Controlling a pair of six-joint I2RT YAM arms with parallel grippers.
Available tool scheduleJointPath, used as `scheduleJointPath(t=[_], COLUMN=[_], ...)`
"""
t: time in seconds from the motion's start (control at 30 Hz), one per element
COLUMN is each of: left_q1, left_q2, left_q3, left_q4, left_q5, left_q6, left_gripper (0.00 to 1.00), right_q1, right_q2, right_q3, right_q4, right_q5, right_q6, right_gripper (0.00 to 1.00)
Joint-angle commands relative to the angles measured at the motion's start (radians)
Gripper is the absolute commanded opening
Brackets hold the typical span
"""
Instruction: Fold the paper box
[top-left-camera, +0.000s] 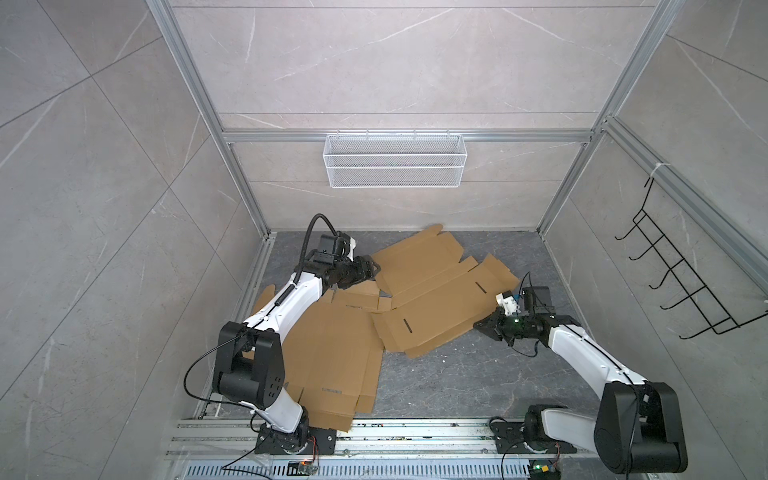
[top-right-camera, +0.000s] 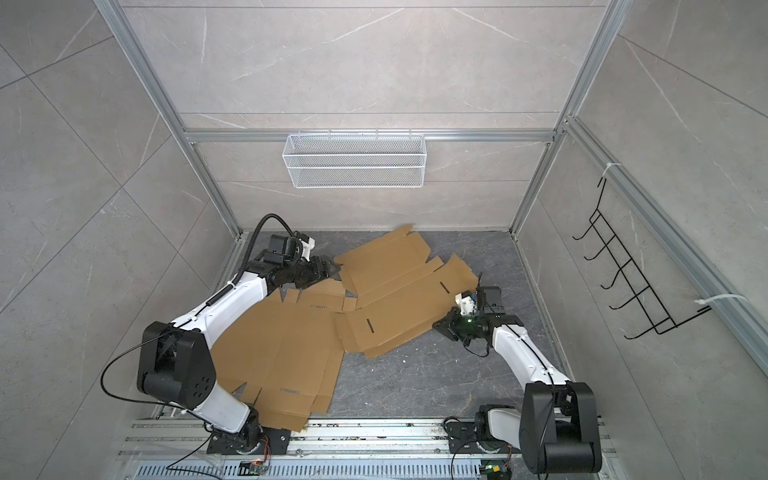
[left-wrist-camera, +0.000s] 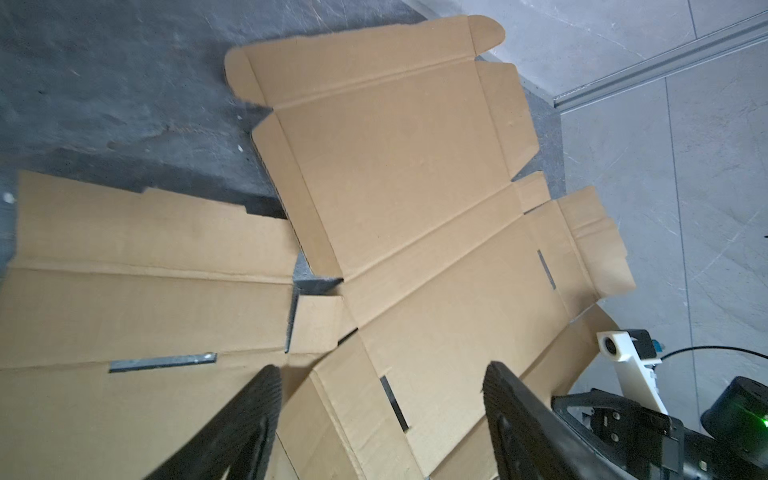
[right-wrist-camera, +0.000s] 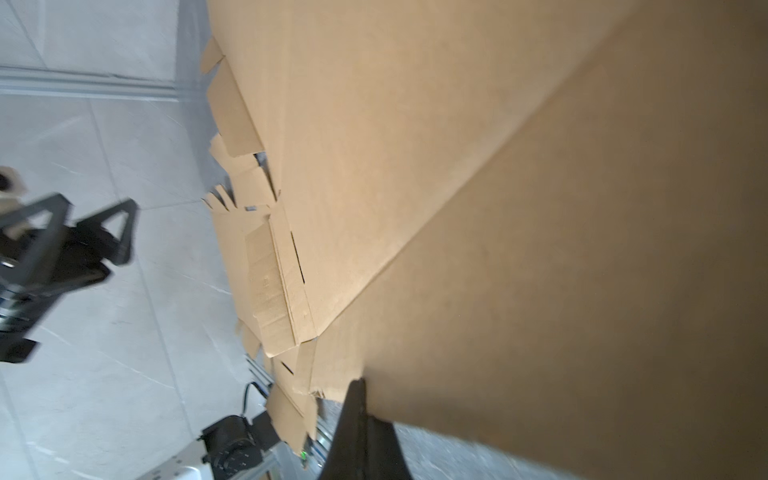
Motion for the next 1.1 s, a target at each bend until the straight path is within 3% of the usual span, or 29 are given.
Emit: scheduleJointPath(t=[0.0,0.1,0.33,0.5,0.6,0.73,0.83,0.9,0.97,1.07], left_q1=[0.018,0.007,0.005,0.002,0.002,0.001,0.006,0.033,0.08,0.111], left_q2=[-0.007,0.0,-0.048,0.054,0.108,0.153,0.172,0.155,0.108,0.009], left_q3=[0.035,-0.008,-0.34,-0.44,-0.443,-0.437,-0.42,-0.427,-0.454,-0.451], left_q4=[-0.048,-0.038,0.203,0.359,0.372,0.388,0.387,0.397,0.433,0.382], left_q5=[-0.013,0.038,0.052,0.041,0.023,-0.002,-0.003,0.011,0.065,0.087], left_q6=[0.055,0.03,-0.102,-0.156,-0.158,-0.159,-0.163,-0.178,-0.208,-0.191], left_gripper=[0.78,0.76,0.63,0.52,0.46,0.44,0.45,0.53,0.64,0.73], right_q1=[0.002,0.001,-0.032,-0.073,-0.07,-0.063,-0.074,-0.08,-0.082,-0.087], right_q2=[0.028,0.051,0.111,0.156,0.141,0.126,0.091,0.062,0.021,-0.012], right_q3=[-0.001,0.004,-0.045,-0.164,-0.174,-0.151,-0.131,-0.113,-0.066,0.006], right_q4=[-0.092,0.057,0.485,1.027,1.112,1.216,1.178,1.114,0.892,0.615], right_q5=[0.05,0.034,-0.193,-0.3,-0.274,-0.277,-0.288,-0.286,-0.265,-0.217], right_q6=[-0.058,0.027,0.291,0.712,0.826,0.944,0.956,0.925,0.785,0.594], right_gripper=[0.0,0.0,0.0,0.0,0.0,0.0,0.0,0.0,0.0,0.0])
